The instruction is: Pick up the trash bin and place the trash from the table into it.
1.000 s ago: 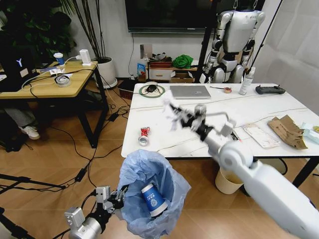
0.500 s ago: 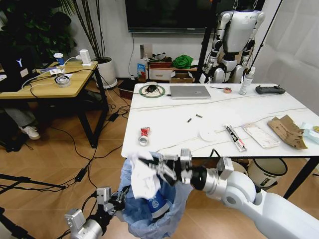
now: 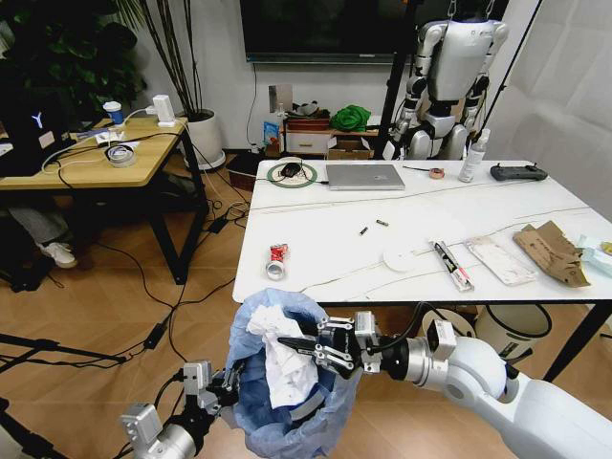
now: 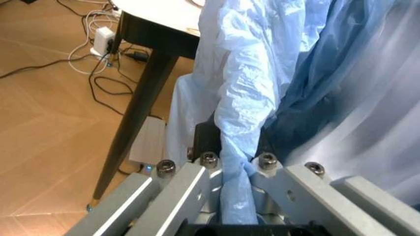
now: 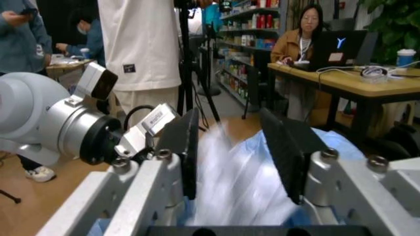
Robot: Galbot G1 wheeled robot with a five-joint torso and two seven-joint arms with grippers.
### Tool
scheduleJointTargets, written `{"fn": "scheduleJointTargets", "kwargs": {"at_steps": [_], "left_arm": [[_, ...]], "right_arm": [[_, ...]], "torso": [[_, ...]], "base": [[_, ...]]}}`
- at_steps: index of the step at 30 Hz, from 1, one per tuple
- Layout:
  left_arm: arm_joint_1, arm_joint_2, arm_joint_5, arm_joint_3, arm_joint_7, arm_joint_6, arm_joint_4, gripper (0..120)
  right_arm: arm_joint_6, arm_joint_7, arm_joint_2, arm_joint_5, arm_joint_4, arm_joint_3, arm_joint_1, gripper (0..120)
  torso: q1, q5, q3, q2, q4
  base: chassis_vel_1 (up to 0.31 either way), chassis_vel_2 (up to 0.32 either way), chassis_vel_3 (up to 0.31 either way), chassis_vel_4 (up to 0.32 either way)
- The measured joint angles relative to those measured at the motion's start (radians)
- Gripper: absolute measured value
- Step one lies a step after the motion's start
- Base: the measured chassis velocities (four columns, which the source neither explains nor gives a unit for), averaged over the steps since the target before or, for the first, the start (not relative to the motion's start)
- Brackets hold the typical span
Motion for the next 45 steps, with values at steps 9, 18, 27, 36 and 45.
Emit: {"fn": "scheduleJointTargets", "kwargs": {"at_steps": [9,18,27,36,45], "left_arm": [[0.024,-0.002,0.022,-0.012,-0.003,0.0,-0.002,0],[0.069,0.001,0.045,-0.045,-0.002,-0.013,0.001,0],[0.097,0.0,0.059,-0.083,0.0,-0.022,0.009,0],[0.123,-0.004,0.07,-0.154,0.001,-0.027,0.021,0],[0.12,-0.014,0.067,-0.16,0.0,-0.028,0.023,0]], "right_arm": [[-0.003,0.117,0.029,0.008,0.025,0.039,0.0,73],[-0.107,0.492,0.103,0.016,0.031,0.049,0.039,98],[-0.07,0.671,0.173,-0.01,-0.064,-0.033,0.11,100],[-0.202,0.788,0.3,-0.073,-0.196,-0.135,0.245,100],[-0.403,1.044,0.42,-0.071,-0.235,-0.198,0.333,100]], "torso": [[0.0,-0.0002,0.0,0.0,-0.0001],[0.0,-0.0002,0.0,0.0,0.0],[0.0,-0.0004,0.0,0.0,-0.0002],[0.0,-0.0004,0.0,0.0,0.0001],[0.0,-0.0004,0.0,0.0,-0.0001]], "base": [[0.0,0.0,0.0,0.0],[0.0,0.0,0.0,0.0],[0.0,0.0,0.0,0.0],[0.0,0.0,0.0,0.0],[0.0,0.0,0.0,0.0]]}}
